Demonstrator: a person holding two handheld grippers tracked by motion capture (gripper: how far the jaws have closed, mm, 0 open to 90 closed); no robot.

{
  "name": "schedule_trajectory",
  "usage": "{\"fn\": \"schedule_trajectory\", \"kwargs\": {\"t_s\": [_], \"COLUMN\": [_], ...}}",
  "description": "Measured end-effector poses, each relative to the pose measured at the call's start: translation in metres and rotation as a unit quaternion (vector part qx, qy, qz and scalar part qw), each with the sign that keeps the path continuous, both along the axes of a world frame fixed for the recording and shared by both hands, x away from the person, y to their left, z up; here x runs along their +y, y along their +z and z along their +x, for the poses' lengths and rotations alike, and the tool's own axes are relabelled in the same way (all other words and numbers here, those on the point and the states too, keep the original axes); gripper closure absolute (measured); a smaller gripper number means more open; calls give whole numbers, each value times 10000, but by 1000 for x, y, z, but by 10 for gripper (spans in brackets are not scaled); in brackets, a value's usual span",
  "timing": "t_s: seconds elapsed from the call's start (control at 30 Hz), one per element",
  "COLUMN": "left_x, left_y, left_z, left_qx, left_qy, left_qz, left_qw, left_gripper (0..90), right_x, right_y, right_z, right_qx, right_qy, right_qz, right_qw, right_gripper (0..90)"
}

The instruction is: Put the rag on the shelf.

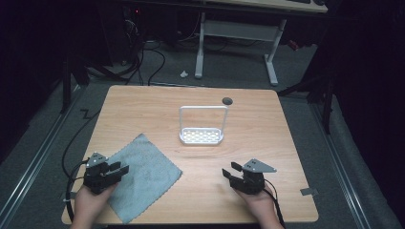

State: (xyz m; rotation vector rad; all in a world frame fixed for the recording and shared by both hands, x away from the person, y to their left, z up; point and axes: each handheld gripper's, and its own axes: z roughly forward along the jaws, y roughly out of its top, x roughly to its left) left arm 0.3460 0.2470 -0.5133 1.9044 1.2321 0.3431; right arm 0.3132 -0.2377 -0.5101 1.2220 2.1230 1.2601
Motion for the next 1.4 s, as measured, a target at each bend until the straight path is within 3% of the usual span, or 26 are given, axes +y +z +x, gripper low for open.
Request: {"fn": "schedule_trajectory", "kwargs": {"t_s": [0.27,0.4,0.5,0.73,0.93,1.1,1.27,1.4], "left_x": [-6,-9,-9,-12,-20,-27,-48,-74], "left_y": [-1,1,1,-1,-9,-11,-10,-9], "left_z": [0,-4,-9,-22,-24,-25,-29,-34], "left_qx": [106,83,106,97,254,275,286,278], "left_qy": [-207,-341,-252,-321,-518,-593,-1006,-1422], "left_qz": [130,233,384,590,755,642,703,732], "left_qw": [9996,9991,9989,9977,9955,9958,9920,9867], "left_gripper": [595,685,783,809,808,801,796,795], "right_x": [7,12,16,32,45,49,52,55], "right_y": [0,-1,-1,2,1,0,0,-3], "right_z": [-6,-4,-2,4,8,6,2,1], "right_qx": [-62,-65,-69,-177,-143,-91,-108,-59], "right_qy": [152,248,332,653,823,914,968,1021], "right_qz": [-186,-215,-216,-287,-358,-391,-434,-526], "right_qw": [9997,9994,9992,9973,9959,9950,9943,9934], "right_gripper": [506,510,518,525,526,527,527,534]}}
